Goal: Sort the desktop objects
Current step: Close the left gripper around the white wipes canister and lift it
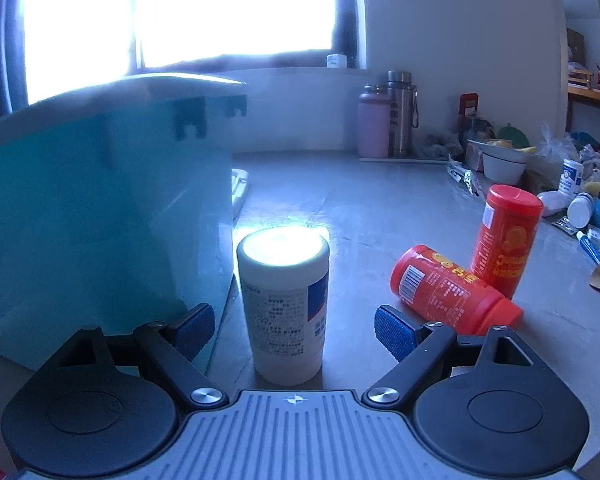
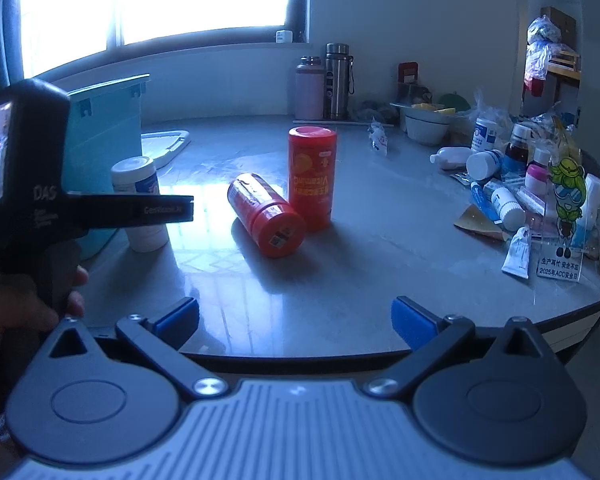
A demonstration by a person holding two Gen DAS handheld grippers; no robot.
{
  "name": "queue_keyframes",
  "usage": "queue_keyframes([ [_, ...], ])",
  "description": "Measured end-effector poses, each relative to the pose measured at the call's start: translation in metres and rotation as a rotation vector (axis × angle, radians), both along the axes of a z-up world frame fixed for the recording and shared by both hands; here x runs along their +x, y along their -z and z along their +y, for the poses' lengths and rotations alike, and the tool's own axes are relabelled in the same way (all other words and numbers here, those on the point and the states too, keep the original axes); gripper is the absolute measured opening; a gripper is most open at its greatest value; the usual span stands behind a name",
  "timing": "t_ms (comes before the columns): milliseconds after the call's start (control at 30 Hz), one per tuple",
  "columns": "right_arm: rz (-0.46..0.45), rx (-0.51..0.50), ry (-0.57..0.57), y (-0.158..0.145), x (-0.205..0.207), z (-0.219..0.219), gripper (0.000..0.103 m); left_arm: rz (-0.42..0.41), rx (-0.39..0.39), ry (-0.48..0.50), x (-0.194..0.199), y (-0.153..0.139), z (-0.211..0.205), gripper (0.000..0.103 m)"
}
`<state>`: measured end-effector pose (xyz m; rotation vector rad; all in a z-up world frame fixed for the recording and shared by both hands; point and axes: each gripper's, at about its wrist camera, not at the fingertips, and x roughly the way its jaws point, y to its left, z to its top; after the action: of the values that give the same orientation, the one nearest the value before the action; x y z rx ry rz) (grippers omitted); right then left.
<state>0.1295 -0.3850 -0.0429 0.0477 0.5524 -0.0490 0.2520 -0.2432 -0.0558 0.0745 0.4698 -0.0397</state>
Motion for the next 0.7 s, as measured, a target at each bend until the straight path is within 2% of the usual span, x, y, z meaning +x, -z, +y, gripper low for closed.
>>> queue_keyframes([
  [400, 0.027, 0.010, 0.008, 0.008, 0.007, -0.010, 0.103, 0.009, 0.008, -0.010, 0.024, 0.011, -0.018, 0.089],
  [433, 0.029, 0.010, 0.008, 0.008, 0.007, -0.011, 0.103, 0.009, 0.008, -0.018, 0.026, 0.011, -0.019, 0.086],
  [500, 0.032, 0.012, 0.013, 0.009, 0.008, -0.013, 0.103, -0.013, 0.006, -0.051, 0.025, 0.010, -0.018, 0.059],
  [533, 0.033, 0.014, 0.013, 0.010, 0.008, -0.014, 0.103, -0.016, 0.006, -0.058, 0.026, 0.009, -0.017, 0.048],
  [600, 0.031, 0.014, 0.015, 0.010, 0.008, -0.017, 0.103, -0.004, -0.018, -0.049, 0.028, 0.007, -0.015, 0.048],
  [700, 0.031, 0.017, 0.019, 0.010, 0.008, -0.019, 0.103, 0.004, -0.011, -0.063, 0.027, 0.005, -0.015, 0.048],
])
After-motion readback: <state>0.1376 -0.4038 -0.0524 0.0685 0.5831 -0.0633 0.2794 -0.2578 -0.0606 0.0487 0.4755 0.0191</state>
